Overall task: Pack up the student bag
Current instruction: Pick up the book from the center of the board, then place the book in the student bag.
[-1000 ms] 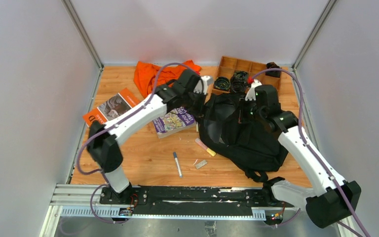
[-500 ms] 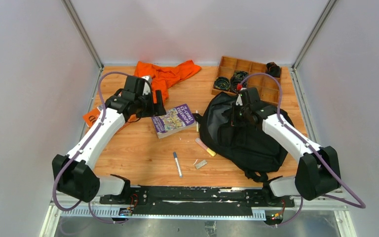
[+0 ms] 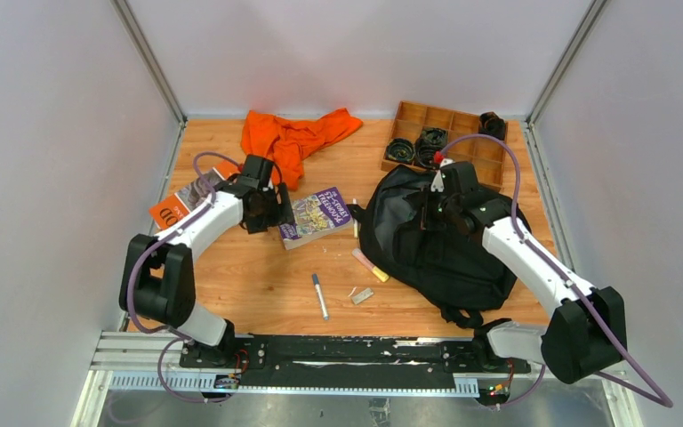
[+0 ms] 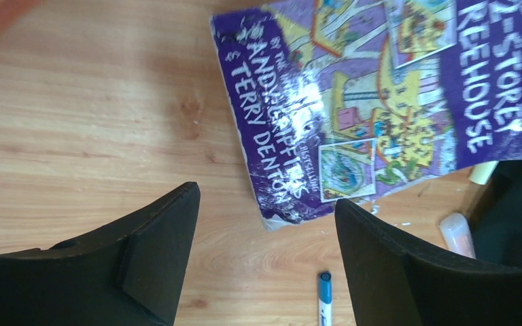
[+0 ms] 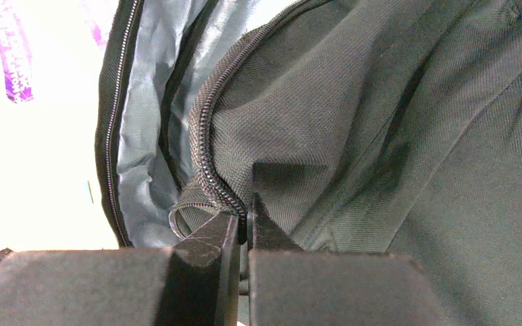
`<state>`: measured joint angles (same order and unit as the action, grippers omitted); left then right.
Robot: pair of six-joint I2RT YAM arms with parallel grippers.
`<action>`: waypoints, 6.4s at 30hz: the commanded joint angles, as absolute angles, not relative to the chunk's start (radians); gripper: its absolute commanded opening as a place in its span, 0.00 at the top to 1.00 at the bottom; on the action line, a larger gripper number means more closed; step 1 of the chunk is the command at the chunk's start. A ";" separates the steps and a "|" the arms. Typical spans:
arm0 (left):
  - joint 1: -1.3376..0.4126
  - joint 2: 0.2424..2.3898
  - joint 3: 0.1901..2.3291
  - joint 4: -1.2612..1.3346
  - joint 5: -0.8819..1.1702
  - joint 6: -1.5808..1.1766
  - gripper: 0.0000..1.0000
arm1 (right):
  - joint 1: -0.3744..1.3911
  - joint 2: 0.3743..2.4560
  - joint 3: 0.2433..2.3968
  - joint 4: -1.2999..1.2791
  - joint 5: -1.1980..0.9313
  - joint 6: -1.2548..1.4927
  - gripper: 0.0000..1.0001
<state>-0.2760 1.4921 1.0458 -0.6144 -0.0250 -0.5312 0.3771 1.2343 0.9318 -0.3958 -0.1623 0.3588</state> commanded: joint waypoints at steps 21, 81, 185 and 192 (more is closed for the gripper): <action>-0.227 1.489 0.881 -0.424 -0.045 -0.686 1.00 | 0.368 1.185 0.885 -0.418 -0.240 0.374 1.00; -0.120 0.978 1.297 -0.273 0.886 -0.861 1.00 | 0.441 1.667 1.026 1.580 -1.292 1.568 0.22; -0.203 0.986 1.200 -0.755 0.372 -0.382 1.00 | 0.545 1.477 1.271 -0.507 -0.003 0.462 0.17; -0.202 0.938 1.151 -0.691 0.395 -0.411 1.00 | 0.552 1.607 1.362 -0.528 0.017 0.476 0.17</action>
